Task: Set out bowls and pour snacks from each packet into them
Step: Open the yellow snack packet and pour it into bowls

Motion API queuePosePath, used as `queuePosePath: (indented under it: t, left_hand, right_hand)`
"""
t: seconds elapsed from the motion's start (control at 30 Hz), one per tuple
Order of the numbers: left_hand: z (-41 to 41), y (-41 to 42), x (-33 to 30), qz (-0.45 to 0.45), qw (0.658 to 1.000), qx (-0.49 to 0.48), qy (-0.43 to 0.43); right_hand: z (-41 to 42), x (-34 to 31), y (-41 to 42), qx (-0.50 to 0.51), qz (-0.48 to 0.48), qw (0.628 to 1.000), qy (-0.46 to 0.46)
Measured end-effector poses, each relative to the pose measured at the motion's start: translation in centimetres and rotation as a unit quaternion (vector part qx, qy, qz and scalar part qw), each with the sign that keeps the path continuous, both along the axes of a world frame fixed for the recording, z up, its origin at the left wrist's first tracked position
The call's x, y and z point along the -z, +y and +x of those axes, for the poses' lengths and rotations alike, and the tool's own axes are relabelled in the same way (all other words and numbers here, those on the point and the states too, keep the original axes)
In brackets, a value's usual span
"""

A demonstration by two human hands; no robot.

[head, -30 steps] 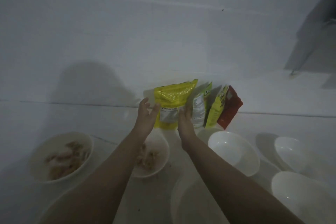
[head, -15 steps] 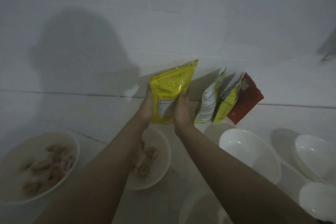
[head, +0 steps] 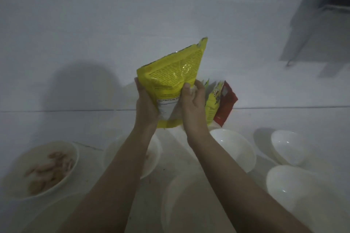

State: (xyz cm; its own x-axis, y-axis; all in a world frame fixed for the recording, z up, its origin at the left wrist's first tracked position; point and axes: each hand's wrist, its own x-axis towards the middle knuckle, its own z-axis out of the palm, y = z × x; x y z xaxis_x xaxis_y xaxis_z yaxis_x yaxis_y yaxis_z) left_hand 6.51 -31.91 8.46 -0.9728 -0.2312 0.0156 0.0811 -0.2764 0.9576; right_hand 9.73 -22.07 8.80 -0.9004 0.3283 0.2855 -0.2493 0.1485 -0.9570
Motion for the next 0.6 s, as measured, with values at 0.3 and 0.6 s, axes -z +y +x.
queuePosePath:
  t: [0.3, 0.6]
  left_hand:
    - [6.7, 14.3, -2.5, 0.003, 0.991, 0.119, 0.063]
    - [14.7, 30.9, -1.2, -0.14, 0.937, 0.309, 0.086]
  right_hand:
    - [10.9, -2.6, 16.0, 0.119, 0.073, 0.99, 0.0]
    - [19.2, -1.3, 32.2, 0.241, 0.017, 0.97, 0.011]
